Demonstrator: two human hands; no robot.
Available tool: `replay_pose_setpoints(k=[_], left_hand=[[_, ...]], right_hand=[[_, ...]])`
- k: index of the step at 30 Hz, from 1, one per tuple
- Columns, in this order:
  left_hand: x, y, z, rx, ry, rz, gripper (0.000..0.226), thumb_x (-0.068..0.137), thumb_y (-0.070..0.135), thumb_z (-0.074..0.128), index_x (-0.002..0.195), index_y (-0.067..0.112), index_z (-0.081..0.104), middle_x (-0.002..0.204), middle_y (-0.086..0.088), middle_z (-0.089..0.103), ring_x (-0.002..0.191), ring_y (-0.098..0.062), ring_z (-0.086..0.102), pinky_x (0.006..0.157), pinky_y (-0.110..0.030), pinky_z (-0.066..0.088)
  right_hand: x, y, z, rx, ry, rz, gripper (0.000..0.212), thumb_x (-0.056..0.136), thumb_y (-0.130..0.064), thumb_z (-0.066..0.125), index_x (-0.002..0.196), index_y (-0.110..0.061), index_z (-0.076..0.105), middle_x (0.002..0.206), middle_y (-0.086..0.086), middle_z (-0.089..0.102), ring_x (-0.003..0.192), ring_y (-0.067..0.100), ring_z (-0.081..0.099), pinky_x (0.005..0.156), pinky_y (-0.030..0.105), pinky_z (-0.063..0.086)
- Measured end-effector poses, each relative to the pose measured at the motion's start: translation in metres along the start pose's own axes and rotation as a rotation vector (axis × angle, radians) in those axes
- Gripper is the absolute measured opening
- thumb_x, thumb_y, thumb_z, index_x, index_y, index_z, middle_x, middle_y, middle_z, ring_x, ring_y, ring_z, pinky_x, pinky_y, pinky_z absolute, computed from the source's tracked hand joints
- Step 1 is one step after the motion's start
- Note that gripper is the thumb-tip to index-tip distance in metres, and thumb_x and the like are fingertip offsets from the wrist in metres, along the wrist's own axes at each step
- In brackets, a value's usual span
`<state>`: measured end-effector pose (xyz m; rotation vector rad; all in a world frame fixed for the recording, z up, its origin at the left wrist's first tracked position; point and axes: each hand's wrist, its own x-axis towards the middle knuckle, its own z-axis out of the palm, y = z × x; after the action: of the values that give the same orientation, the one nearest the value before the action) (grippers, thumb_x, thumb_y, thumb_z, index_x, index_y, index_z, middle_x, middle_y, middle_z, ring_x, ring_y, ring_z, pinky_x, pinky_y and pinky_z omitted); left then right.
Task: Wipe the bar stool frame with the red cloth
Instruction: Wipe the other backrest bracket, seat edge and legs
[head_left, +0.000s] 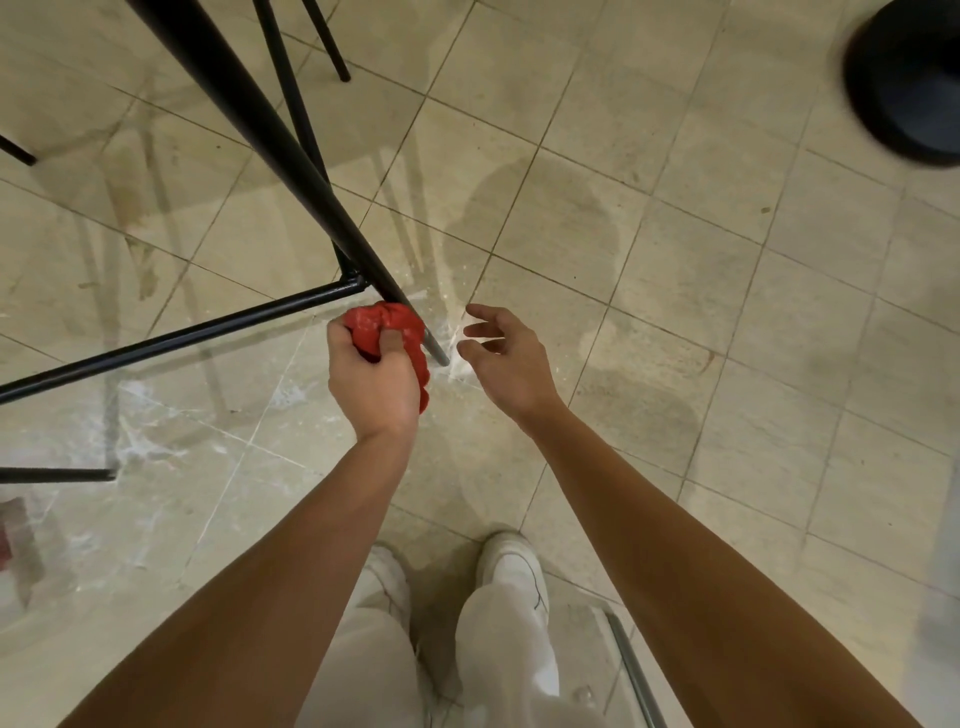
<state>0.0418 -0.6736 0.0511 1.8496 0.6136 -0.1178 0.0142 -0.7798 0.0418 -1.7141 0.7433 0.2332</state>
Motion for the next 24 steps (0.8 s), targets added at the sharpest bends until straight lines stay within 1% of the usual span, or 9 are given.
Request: replay_pose_setpoints(k=[3, 6, 7, 10, 15, 17, 21, 22, 24], left_hand=[[-0.002, 0.007, -0.003, -0.06, 0.073, 0.121, 0.01, 0.088, 0.008, 0.051, 0.089, 0.017, 0.046, 0.078, 0.01, 0.054, 0.073, -0.003, 0.054, 0.072, -0.012, 0.045], [-0.001, 0.009, -0.003, -0.046, 0.071, 0.159, 0.01, 0.09, 0.008, 0.049, 0.095, 0.015, 0.043, 0.081, 0.011, 0.053, 0.075, -0.001, 0.053, 0.07, -0.006, 0.042], [-0.001, 0.009, -0.001, -0.022, 0.049, 0.139, 0.009, 0.092, 0.009, 0.048, 0.096, 0.015, 0.043, 0.083, 0.009, 0.053, 0.076, -0.002, 0.053, 0.07, -0.007, 0.041], [0.004, -0.001, 0.004, 0.087, -0.031, -0.017, 0.008, 0.096, 0.016, 0.047, 0.103, 0.015, 0.046, 0.096, 0.003, 0.054, 0.087, -0.013, 0.052, 0.08, -0.023, 0.039], [0.015, -0.017, 0.009, 0.191, -0.219, -0.28, 0.024, 0.097, 0.028, 0.049, 0.118, 0.015, 0.046, 0.112, -0.002, 0.055, 0.104, -0.022, 0.054, 0.098, -0.04, 0.045], [0.016, -0.019, 0.006, 0.183, -0.222, -0.23, 0.025, 0.096, 0.027, 0.051, 0.118, 0.015, 0.047, 0.109, 0.001, 0.055, 0.101, -0.018, 0.053, 0.097, -0.038, 0.046], [0.01, -0.019, -0.003, 0.171, -0.199, -0.014, 0.022, 0.093, 0.023, 0.057, 0.11, 0.012, 0.049, 0.087, 0.011, 0.054, 0.079, -0.001, 0.054, 0.072, -0.013, 0.042], [0.011, -0.019, -0.002, 0.186, -0.196, -0.006, 0.023, 0.092, 0.023, 0.058, 0.11, 0.011, 0.049, 0.087, 0.01, 0.055, 0.079, -0.003, 0.054, 0.071, -0.012, 0.042], [0.014, -0.02, 0.002, 0.224, -0.209, -0.052, 0.028, 0.091, 0.026, 0.06, 0.112, 0.011, 0.05, 0.094, 0.005, 0.057, 0.086, -0.011, 0.056, 0.079, -0.02, 0.045]], right_hand=[[0.002, -0.005, -0.002, 0.006, 0.003, -0.023, 0.043, 0.087, -0.016, 0.059, 0.129, -0.023, 0.052, 0.11, -0.008, 0.061, 0.08, -0.005, 0.054, 0.063, 0.006, 0.043], [0.003, -0.008, -0.001, 0.013, 0.005, -0.034, 0.042, 0.087, -0.015, 0.059, 0.128, -0.024, 0.053, 0.107, -0.01, 0.06, 0.08, -0.006, 0.054, 0.06, -0.001, 0.041], [0.004, -0.007, -0.001, 0.02, 0.004, -0.035, 0.041, 0.087, -0.015, 0.059, 0.127, -0.024, 0.053, 0.107, -0.009, 0.061, 0.08, -0.006, 0.054, 0.06, -0.002, 0.041], [0.005, -0.003, 0.002, 0.039, -0.007, -0.027, 0.041, 0.086, -0.015, 0.06, 0.126, -0.023, 0.054, 0.107, -0.006, 0.061, 0.079, -0.004, 0.055, 0.061, -0.002, 0.042], [0.005, 0.008, 0.009, 0.045, -0.003, -0.009, 0.039, 0.087, -0.014, 0.061, 0.124, -0.023, 0.056, 0.107, -0.004, 0.062, 0.077, -0.001, 0.056, 0.057, -0.001, 0.042], [0.004, 0.011, 0.011, 0.047, -0.006, -0.002, 0.038, 0.087, -0.015, 0.062, 0.123, -0.023, 0.056, 0.106, -0.004, 0.062, 0.075, -0.001, 0.056, 0.057, -0.001, 0.042], [0.003, 0.014, 0.017, 0.07, 0.004, -0.013, 0.034, 0.086, -0.015, 0.063, 0.119, -0.021, 0.058, 0.103, -0.005, 0.061, 0.075, -0.001, 0.056, 0.06, 0.001, 0.043], [0.002, 0.015, 0.019, 0.084, 0.011, -0.019, 0.032, 0.085, -0.015, 0.063, 0.117, -0.021, 0.059, 0.102, -0.006, 0.061, 0.076, -0.001, 0.056, 0.061, 0.001, 0.043], [0.0, 0.018, 0.024, 0.113, 0.02, -0.029, 0.027, 0.086, -0.016, 0.061, 0.113, -0.019, 0.06, 0.101, -0.007, 0.061, 0.081, 0.0, 0.057, 0.063, 0.002, 0.042]])
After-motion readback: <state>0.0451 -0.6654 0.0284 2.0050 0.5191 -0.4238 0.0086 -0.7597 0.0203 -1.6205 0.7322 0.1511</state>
